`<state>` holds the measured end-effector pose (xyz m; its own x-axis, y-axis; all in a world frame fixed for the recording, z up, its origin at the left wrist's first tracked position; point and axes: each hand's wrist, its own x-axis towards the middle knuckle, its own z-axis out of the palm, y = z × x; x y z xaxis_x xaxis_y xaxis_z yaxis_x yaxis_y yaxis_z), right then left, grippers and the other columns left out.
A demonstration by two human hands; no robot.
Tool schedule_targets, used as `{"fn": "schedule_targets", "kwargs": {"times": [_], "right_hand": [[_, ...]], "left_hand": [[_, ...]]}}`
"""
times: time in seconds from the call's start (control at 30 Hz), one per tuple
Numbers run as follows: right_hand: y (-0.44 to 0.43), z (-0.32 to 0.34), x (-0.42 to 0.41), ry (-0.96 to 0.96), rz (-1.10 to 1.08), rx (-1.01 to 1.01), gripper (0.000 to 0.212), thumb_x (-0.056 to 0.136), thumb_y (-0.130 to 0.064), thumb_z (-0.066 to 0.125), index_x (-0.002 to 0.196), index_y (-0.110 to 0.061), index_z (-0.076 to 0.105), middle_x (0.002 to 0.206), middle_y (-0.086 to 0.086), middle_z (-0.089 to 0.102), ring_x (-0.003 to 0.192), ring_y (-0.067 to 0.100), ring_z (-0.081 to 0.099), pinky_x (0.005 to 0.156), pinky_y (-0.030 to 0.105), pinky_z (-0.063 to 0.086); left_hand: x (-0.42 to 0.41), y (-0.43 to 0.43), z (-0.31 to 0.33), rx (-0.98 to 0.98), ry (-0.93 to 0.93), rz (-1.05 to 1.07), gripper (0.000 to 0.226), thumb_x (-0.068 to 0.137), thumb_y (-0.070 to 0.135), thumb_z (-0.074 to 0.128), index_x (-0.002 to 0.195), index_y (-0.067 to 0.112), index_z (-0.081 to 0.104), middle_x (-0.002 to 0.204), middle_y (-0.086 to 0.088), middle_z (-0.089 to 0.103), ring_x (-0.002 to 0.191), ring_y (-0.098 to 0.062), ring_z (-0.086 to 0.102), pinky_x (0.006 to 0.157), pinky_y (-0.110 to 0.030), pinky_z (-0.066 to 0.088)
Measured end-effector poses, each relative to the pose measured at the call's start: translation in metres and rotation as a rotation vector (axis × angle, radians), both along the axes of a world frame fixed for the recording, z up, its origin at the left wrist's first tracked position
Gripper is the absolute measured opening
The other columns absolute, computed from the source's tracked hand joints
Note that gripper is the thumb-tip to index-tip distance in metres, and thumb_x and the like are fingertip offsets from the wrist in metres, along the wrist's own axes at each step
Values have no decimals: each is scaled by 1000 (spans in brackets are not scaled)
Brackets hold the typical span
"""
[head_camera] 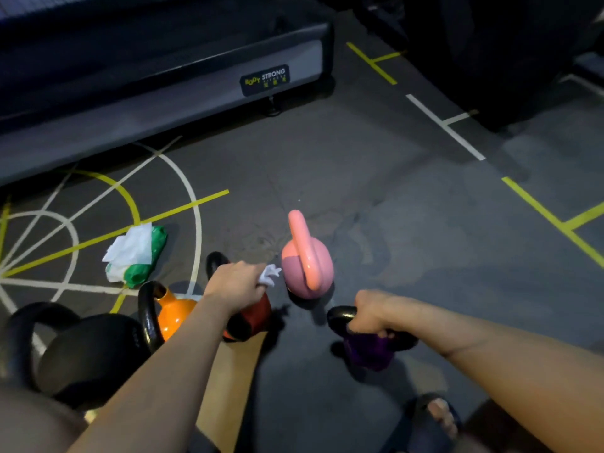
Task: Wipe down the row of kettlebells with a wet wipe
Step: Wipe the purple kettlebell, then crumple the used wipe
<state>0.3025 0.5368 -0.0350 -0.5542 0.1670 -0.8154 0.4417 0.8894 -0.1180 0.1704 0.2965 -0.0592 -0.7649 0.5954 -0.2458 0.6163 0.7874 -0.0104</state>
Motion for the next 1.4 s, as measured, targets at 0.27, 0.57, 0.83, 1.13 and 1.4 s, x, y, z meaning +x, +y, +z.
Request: {"fn": "schedule_targets", "kwargs": {"times": [0.27, 0.57, 0.83, 1.13, 1.4], "right_hand": [[82, -5, -45, 339, -477, 63, 35, 83, -45, 68, 80, -12, 57, 82, 11, 66, 69, 29, 69, 59, 31, 55], [90, -31, -100, 539, -891, -62, 36, 80, -43, 71, 85, -9, 62, 86, 17, 69, 76, 32, 70, 63, 33, 53], [61, -58, -113, 419, -835, -112, 33, 86, -35, 68, 91, -3, 67, 74, 16, 73, 64, 29, 71, 62, 36, 58], [62, -54, -122, 455, -814, -66, 46, 85, -48, 71, 102, -5, 65, 100, 17, 73, 94, 32, 69, 78, 33, 54], [42, -41, -121, 522, -794, -3, 54, 94, -36, 61, 135, -6, 43, 136, 21, 48, 123, 40, 52, 104, 44, 44]], "left_hand": [[-5, 4, -6, -50, 37, -19, 36, 94, 47, 51, 123, 31, 63, 106, -6, 73, 101, -29, 68, 74, -36, 45], [-9, 1, -11, -4, 0, 10, 51, 87, 52, 40, 133, 36, 57, 105, -5, 74, 98, -30, 69, 75, -37, 48], [-7, 2, -2, 50, -24, 18, 34, 91, 41, 54, 122, 29, 62, 100, -3, 75, 95, -29, 70, 72, -37, 46], [-7, 7, 6, 10, -44, 34, 33, 95, 37, 48, 126, 29, 56, 108, -3, 72, 102, -27, 67, 79, -37, 46], [-4, 7, 9, 38, -37, 61, 29, 97, 36, 48, 122, 23, 49, 104, -5, 72, 98, -30, 67, 69, -38, 38]]}}
